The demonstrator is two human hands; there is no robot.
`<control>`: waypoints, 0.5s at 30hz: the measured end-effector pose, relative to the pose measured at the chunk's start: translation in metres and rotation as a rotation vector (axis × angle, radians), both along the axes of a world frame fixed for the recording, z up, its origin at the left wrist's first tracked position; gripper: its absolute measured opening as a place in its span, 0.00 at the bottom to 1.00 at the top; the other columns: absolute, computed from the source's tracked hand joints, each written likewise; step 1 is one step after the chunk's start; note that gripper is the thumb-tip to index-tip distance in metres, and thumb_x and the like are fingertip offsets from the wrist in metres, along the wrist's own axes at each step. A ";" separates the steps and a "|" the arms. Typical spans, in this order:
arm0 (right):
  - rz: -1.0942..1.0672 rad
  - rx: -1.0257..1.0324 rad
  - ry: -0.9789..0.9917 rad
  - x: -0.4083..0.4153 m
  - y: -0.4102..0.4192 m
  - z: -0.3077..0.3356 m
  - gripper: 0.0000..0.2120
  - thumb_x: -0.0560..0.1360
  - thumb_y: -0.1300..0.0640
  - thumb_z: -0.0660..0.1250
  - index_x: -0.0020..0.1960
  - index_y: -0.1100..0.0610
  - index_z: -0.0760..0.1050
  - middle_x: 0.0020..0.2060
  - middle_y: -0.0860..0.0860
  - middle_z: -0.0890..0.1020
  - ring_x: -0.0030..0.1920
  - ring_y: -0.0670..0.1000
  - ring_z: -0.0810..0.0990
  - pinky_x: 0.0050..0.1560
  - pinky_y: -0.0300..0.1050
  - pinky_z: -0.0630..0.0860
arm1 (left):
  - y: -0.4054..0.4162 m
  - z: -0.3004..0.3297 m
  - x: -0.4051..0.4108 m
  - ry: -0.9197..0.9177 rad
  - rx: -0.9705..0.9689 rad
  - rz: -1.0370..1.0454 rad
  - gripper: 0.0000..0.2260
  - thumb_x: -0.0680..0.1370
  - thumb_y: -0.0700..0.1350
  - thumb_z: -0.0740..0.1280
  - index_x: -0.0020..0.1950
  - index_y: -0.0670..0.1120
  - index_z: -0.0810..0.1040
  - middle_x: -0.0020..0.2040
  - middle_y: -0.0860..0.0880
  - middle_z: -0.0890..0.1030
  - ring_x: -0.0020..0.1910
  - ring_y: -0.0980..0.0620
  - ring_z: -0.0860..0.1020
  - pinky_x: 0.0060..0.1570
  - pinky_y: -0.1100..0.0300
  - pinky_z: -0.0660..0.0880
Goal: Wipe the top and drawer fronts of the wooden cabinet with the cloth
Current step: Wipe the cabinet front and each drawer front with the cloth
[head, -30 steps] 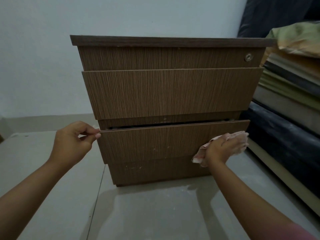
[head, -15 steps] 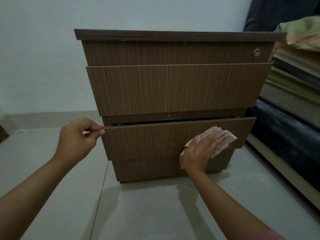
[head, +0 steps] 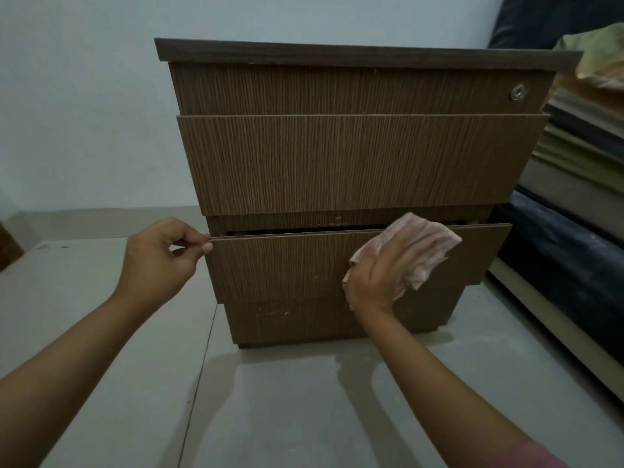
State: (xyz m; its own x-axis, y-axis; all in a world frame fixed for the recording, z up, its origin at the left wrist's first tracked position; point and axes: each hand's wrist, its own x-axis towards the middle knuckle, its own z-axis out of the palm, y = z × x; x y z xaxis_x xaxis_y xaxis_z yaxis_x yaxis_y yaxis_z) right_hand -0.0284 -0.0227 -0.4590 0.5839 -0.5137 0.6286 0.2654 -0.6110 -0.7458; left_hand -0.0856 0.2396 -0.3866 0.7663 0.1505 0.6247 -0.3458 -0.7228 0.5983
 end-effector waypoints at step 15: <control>0.023 -0.252 0.043 0.001 -0.010 -0.022 0.36 0.78 0.40 0.54 0.78 0.52 0.42 0.75 0.65 0.40 0.75 0.65 0.36 0.68 0.71 0.37 | -0.001 0.001 -0.002 0.010 -0.001 0.003 0.03 0.70 0.37 0.72 0.41 0.42 0.80 0.40 0.47 0.80 0.42 0.56 0.78 0.40 0.76 0.73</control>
State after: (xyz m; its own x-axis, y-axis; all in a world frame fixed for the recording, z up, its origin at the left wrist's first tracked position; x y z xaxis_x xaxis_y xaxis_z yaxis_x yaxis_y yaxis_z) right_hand -0.0272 -0.0324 -0.4810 0.6229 -0.3302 0.7092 0.2525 -0.7732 -0.5817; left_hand -0.0873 0.2386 -0.3857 0.7720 0.1529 0.6170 -0.3381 -0.7232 0.6022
